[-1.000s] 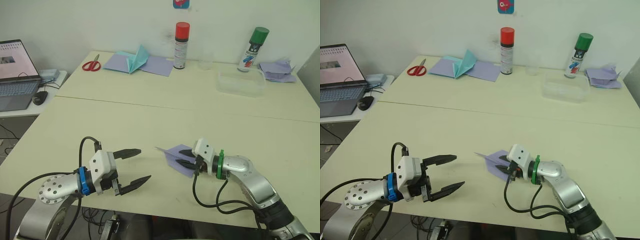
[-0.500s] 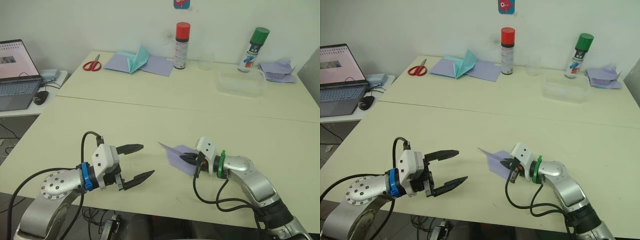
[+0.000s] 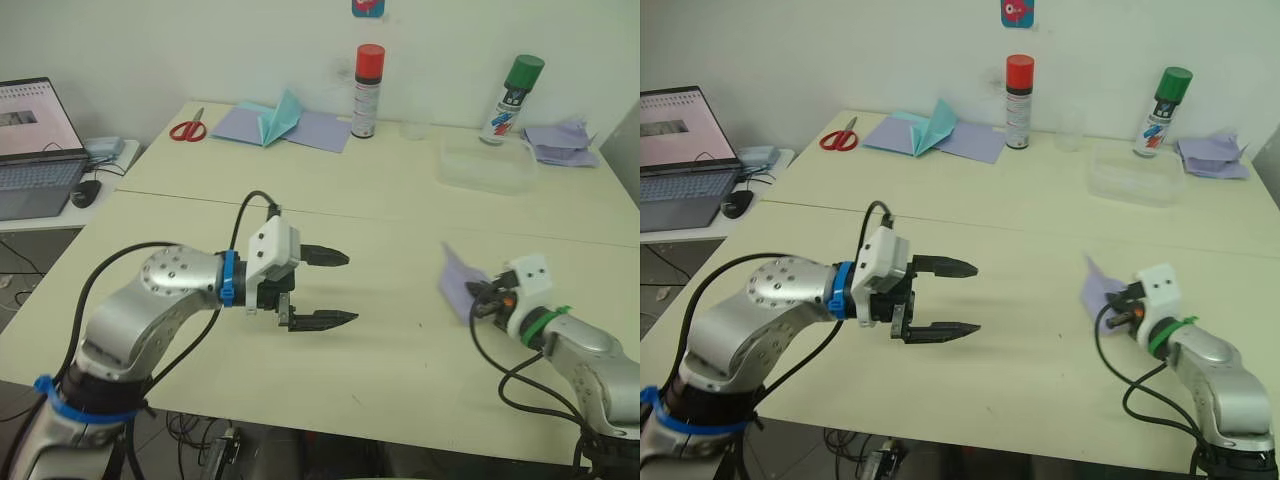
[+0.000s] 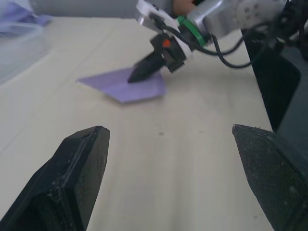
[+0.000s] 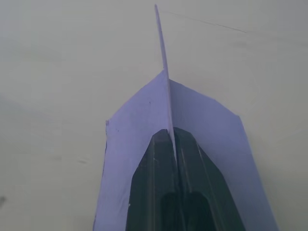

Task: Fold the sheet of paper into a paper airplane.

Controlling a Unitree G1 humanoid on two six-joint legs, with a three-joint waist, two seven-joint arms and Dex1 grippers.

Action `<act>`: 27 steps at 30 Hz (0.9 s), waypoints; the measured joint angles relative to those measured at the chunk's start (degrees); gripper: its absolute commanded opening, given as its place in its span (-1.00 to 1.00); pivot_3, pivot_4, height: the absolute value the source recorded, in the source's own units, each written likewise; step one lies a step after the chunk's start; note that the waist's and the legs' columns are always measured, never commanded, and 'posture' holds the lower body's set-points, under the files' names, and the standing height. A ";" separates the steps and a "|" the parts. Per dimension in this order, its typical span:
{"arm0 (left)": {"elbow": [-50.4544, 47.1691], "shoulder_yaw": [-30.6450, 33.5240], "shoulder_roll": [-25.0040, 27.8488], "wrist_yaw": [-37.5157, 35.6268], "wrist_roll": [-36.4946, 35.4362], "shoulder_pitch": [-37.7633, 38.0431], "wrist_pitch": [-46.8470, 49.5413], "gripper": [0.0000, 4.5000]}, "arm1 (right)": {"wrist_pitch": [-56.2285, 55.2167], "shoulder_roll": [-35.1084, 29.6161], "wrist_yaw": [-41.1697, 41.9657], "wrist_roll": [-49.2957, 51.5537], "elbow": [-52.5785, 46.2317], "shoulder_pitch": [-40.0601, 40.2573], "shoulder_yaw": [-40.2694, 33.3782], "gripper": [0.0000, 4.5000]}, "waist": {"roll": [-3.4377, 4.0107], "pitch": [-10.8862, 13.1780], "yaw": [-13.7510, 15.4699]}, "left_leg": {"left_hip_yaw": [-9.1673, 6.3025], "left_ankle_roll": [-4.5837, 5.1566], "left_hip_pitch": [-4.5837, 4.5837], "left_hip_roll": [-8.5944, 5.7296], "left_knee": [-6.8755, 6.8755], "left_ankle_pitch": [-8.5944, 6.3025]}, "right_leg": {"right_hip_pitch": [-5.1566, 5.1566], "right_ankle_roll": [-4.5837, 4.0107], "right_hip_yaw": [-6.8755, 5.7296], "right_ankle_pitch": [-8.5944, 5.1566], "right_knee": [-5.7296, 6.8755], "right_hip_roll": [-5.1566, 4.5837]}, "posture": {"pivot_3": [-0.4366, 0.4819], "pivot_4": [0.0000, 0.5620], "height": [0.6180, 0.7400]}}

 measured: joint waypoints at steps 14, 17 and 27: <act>10.19 -5.70 -7.67 -4.46 7.99 -5.50 -5.64 0.99 | -0.01 2.36 -3.51 3.12 7.31 -1.32 -4.18 -0.61 | 0.04 -0.01 -0.60 | 0.03 0.01 -0.01 0.00 0.03 0.00 | 0.02 0.00 0.10 0.00 0.02 0.03 | -0.05 -0.47 1.00; 9.91 -5.69 -7.88 -4.41 7.99 -4.49 -5.49 0.99 | -0.21 2.36 -3.53 3.83 8.13 -1.38 -4.88 -0.13 | 0.04 -0.01 -0.60 | 0.03 0.01 -0.01 0.00 0.04 0.00 | 0.03 0.01 0.10 0.00 0.02 0.02 | -0.05 -0.47 1.00; 9.24 -5.56 -7.77 -4.59 7.97 -2.88 -5.03 0.99 | 0.04 1.63 -0.74 9.62 4.69 0.68 -5.68 0.99 | 0.08 0.01 -0.58 | -0.01 0.01 -0.05 0.00 0.03 0.00 | 0.01 0.01 0.08 0.00 0.02 0.03 | -0.05 -0.47 1.00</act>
